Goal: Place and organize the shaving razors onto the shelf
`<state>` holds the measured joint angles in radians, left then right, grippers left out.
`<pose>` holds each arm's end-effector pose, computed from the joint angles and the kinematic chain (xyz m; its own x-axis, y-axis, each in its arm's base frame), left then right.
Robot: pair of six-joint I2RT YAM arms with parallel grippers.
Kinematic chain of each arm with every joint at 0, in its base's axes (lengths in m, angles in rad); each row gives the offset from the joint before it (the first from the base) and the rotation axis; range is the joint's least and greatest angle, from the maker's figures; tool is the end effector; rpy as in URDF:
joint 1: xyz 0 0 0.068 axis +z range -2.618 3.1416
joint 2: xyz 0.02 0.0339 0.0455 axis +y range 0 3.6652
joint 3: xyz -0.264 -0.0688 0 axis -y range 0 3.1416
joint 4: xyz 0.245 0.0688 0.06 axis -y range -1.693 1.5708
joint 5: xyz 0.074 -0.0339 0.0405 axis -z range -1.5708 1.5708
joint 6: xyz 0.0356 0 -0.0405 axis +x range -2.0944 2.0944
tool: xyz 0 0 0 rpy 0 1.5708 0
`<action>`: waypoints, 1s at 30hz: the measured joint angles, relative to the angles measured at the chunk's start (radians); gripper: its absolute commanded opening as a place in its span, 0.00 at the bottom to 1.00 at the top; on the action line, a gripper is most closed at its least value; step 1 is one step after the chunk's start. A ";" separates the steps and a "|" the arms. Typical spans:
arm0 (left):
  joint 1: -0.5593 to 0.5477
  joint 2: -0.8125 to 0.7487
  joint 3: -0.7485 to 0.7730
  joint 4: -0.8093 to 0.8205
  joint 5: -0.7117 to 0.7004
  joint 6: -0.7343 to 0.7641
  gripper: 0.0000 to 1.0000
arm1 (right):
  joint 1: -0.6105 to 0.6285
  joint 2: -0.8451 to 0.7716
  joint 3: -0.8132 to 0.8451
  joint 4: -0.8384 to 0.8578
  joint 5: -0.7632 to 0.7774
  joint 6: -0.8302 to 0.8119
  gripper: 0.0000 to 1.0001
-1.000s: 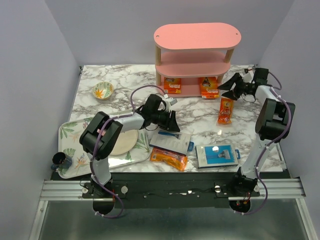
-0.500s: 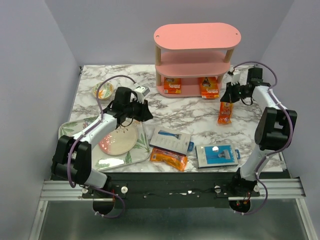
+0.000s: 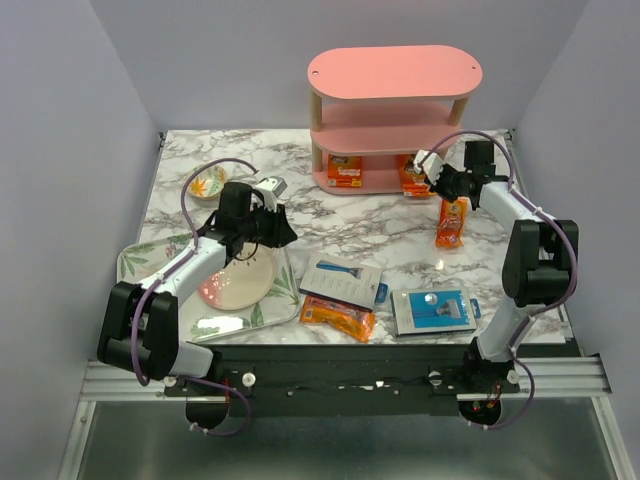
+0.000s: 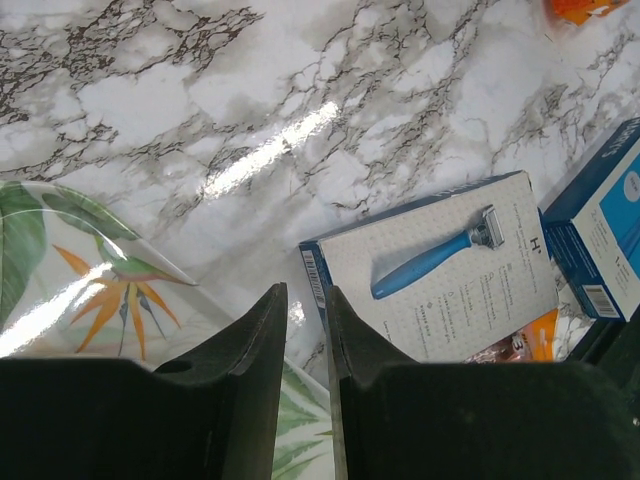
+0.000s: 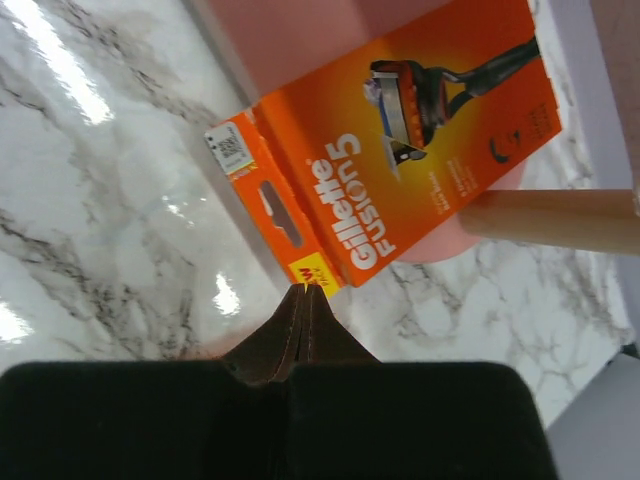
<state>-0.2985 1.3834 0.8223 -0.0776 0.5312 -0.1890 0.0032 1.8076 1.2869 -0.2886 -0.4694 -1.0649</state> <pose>0.2759 -0.1038 0.2309 -0.6803 0.0398 -0.7318 0.5238 0.7249 -0.4475 0.3972 0.0174 0.2238 -0.0752 -0.7804 -0.6208 -0.7858 0.4297 -0.4449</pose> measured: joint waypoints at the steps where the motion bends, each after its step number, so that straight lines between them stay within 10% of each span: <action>1: 0.004 -0.002 -0.003 0.001 0.000 -0.001 0.31 | -0.001 0.005 -0.002 0.018 0.006 -0.025 0.01; 30: 0.082 -0.002 -0.037 0.033 0.000 -0.003 0.32 | 0.024 0.175 0.025 0.165 0.055 -0.321 0.01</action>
<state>-0.2169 1.3819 0.7849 -0.0444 0.5316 -0.1925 0.0269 1.9827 1.3117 -0.1234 -0.4149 -1.3857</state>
